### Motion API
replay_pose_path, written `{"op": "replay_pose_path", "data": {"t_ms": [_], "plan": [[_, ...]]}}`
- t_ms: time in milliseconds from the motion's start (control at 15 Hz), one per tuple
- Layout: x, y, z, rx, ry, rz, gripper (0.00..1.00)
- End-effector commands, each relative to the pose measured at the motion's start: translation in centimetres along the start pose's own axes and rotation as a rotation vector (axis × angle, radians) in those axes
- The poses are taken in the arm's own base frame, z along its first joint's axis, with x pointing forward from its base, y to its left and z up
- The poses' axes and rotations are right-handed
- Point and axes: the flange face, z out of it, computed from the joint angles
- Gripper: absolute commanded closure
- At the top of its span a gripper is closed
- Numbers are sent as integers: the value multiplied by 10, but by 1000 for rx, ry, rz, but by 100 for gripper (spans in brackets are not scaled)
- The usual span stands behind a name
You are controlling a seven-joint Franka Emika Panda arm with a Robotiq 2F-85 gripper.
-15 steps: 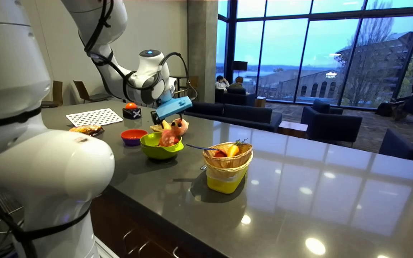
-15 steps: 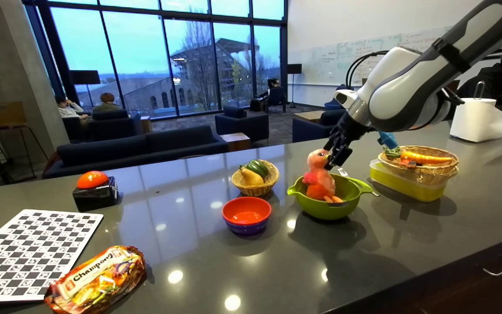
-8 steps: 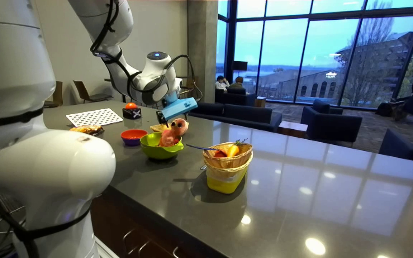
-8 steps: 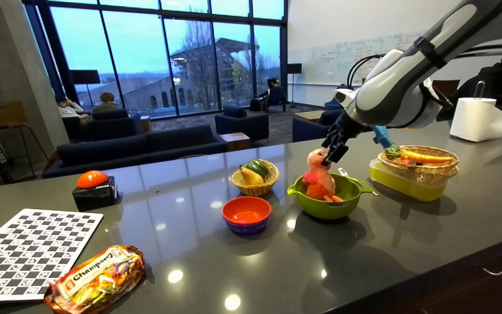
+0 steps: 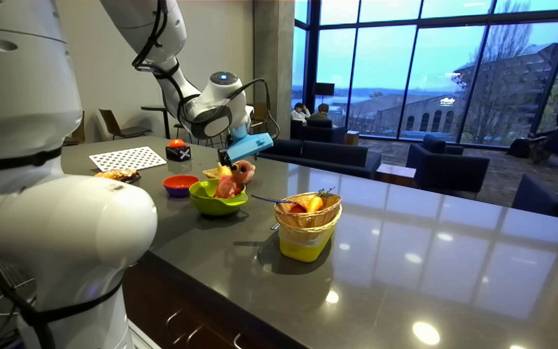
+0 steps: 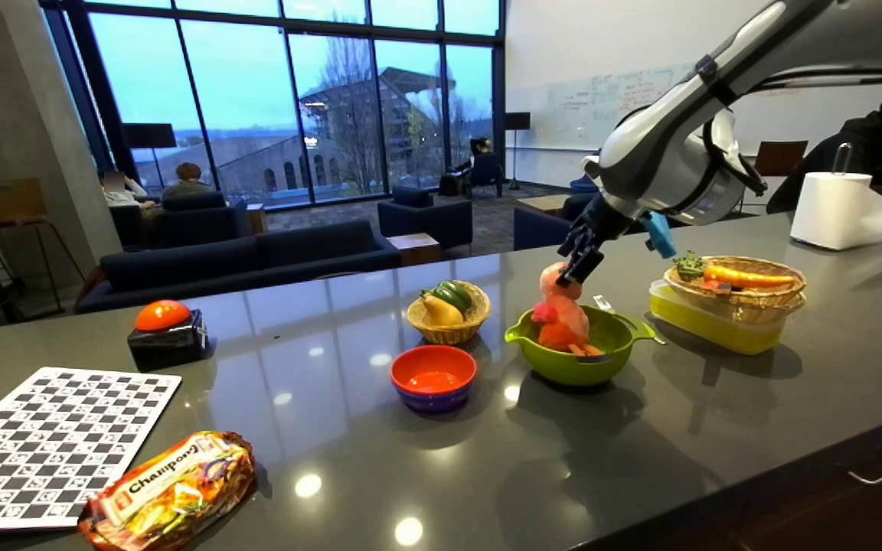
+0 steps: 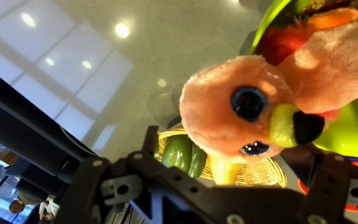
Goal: Move the stuffed animal to the purple and red bowl
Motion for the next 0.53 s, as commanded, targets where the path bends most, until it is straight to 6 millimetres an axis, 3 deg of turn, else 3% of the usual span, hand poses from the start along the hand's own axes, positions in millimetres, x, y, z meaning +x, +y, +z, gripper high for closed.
{"op": "replay_pose_path", "data": {"t_ms": [0, 200, 267, 467], "plan": [[-8, 15, 13, 38, 3, 28, 0], [-18, 20, 24, 77, -4, 59, 0], [-21, 21, 27, 90, -4, 67, 21], [-26, 25, 32, 114, -1, 80, 41]]}}
